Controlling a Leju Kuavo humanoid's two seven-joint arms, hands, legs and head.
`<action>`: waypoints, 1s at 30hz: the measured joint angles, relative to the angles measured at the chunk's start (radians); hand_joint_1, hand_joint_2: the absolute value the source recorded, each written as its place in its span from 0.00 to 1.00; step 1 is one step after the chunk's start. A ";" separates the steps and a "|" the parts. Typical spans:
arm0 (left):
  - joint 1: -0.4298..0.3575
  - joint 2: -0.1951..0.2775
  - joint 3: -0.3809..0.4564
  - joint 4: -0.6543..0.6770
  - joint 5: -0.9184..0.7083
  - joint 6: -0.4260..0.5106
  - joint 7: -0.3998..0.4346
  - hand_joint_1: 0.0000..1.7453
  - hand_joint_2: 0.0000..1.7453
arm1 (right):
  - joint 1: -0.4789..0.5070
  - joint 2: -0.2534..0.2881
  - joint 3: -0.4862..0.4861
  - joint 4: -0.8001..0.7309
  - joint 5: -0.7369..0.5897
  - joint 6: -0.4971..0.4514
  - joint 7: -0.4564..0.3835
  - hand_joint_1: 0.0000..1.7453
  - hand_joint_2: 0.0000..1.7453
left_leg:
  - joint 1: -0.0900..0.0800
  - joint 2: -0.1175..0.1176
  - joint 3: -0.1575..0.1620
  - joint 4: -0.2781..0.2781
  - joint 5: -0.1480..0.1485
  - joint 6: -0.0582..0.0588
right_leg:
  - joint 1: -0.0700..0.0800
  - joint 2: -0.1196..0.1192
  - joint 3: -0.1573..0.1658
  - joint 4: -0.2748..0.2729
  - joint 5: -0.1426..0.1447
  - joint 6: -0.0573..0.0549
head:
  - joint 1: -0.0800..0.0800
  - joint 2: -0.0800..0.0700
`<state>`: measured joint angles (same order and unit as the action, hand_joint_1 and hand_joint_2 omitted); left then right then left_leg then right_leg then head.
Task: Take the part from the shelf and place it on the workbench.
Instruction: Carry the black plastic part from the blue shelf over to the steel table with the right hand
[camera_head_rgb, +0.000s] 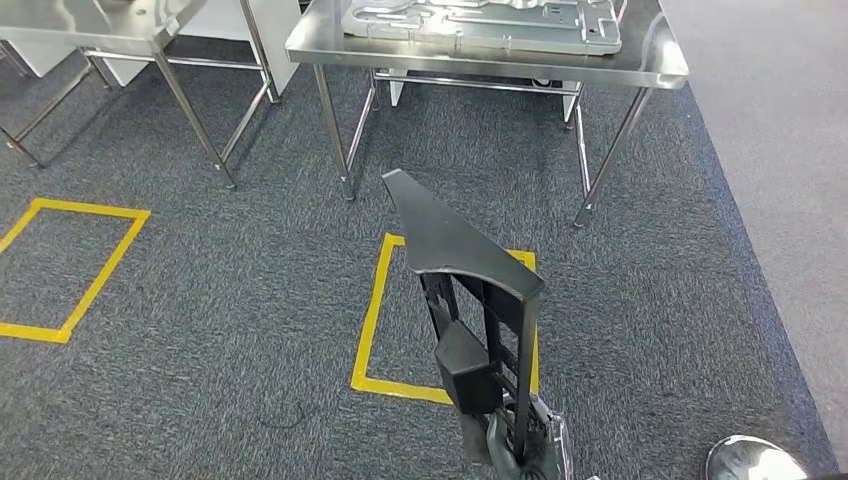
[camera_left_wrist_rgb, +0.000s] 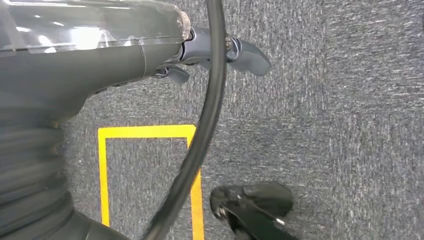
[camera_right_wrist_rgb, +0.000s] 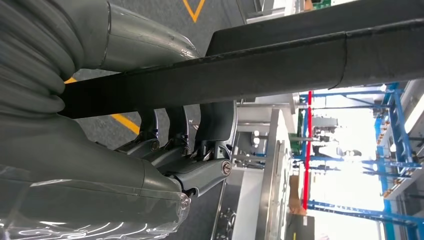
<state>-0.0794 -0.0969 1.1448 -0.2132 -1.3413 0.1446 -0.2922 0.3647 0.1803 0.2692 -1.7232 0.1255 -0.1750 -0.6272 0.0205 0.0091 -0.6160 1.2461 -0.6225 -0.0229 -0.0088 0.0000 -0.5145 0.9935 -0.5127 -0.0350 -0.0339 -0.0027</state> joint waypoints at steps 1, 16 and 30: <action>0.003 0.000 0.000 0.000 0.000 0.000 0.000 0.00 1.00 | 0.001 0.000 0.000 0.000 0.000 -0.001 0.000 1.00 1.00 | 0.000 0.000 -0.040 0.043 0.003 -0.001 | 0.001 0.003 0.012 0.000 -0.011 -0.001 | 0.000 0.000; 0.008 0.000 0.000 0.000 0.000 -0.004 0.006 0.00 1.00 | 0.002 0.001 0.002 -0.003 0.012 -0.016 0.004 1.00 1.00 | -0.002 -0.011 0.109 -0.244 0.108 0.052 | -0.004 0.008 -0.127 0.291 -0.123 0.064 | 0.000 0.000; -0.002 -0.006 0.000 0.000 -0.001 -0.011 0.010 0.00 1.00 | 0.004 0.000 0.007 -0.005 0.012 -0.020 0.010 1.00 1.00 | 0.001 -0.010 0.119 -0.006 -0.021 -0.005 | 0.006 0.007 -0.061 0.046 0.021 -0.002 | 0.000 0.000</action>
<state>-0.0811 -0.1026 1.1452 -0.2132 -1.3424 0.1335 -0.2825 0.3682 0.1801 0.2759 -1.7281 0.1370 -0.1950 -0.6169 0.0214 -0.0013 -0.4965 1.2403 -0.6434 -0.0275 -0.0025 0.0070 -0.5757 1.0392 -0.4913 -0.0366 -0.0334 -0.0027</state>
